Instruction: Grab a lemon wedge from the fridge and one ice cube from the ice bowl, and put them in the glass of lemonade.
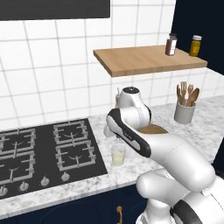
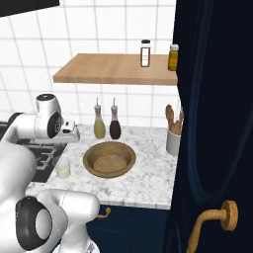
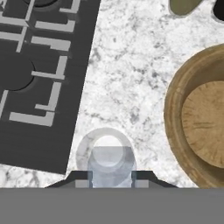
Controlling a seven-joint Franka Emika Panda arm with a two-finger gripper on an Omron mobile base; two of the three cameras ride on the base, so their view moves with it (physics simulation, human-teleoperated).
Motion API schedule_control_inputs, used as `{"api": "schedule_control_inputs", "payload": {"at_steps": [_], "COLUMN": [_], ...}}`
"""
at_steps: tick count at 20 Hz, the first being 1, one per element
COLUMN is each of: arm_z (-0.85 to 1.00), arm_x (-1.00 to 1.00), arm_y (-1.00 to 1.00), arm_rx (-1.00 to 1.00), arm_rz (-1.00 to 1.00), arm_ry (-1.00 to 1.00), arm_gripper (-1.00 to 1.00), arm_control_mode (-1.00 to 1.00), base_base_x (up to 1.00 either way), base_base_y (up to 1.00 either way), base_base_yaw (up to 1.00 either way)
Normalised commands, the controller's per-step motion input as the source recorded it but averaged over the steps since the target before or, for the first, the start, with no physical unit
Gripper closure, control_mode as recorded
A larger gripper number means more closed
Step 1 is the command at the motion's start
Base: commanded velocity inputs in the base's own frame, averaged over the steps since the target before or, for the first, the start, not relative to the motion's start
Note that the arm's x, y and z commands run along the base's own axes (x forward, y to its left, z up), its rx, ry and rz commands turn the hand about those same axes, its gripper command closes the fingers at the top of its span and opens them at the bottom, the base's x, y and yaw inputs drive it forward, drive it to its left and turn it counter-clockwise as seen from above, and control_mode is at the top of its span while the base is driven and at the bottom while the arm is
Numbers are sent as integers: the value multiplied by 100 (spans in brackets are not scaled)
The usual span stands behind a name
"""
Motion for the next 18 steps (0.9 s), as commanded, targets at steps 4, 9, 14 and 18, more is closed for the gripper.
{"api": "schedule_control_inputs", "payload": {"at_steps": [4, 9, 14, 18], "arm_z": [-24, -29, -22, 0], "arm_x": [1, 0, 0, -2], "arm_y": [0, 0, 3, 13], "arm_rx": [0, 0, 0, 0], "arm_rz": [0, 0, 0, 0], "arm_ry": [0, 0, 0, 0], "arm_gripper": [100, 100, 100, 100], "arm_control_mode": [-100, -100, -100, -100], "base_base_x": [0, 0, 0, 0], "base_base_y": [0, 0, 0, 0], "base_base_yaw": [0, 0, 0, 0]}}
